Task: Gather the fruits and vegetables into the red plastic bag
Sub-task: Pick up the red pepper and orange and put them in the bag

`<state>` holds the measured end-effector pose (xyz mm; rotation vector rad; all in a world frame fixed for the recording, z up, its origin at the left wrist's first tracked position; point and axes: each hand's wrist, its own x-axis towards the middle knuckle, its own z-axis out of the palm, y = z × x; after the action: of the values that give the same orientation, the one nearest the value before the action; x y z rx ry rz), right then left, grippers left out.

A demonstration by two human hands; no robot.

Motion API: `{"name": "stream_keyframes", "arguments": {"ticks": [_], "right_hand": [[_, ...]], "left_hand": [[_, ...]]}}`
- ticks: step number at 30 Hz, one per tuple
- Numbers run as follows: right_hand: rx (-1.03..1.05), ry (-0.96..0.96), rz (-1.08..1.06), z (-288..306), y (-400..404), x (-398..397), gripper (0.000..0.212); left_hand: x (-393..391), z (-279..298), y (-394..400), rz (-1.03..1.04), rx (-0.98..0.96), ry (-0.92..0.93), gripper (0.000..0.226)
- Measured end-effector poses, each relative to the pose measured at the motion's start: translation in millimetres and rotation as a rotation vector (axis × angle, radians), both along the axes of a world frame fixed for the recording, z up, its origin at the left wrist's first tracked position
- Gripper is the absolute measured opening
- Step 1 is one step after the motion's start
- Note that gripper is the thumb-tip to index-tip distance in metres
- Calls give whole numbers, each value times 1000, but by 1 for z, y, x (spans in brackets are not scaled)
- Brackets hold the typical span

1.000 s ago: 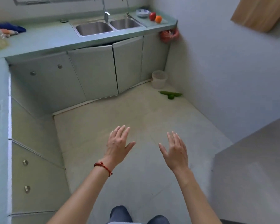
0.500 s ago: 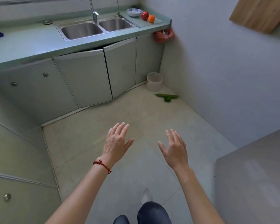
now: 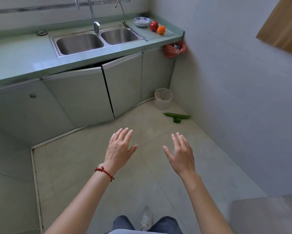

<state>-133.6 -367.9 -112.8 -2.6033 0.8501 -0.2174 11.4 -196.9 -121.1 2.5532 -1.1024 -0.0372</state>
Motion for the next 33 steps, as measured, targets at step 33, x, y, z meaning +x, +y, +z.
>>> {"name": "stream_keyframes", "arguments": {"ticks": [33], "right_hand": [[59, -13, -91, 0, -306, 431, 66]], "left_hand": [[436, -8, -323, -16, 3, 23, 59]]}}
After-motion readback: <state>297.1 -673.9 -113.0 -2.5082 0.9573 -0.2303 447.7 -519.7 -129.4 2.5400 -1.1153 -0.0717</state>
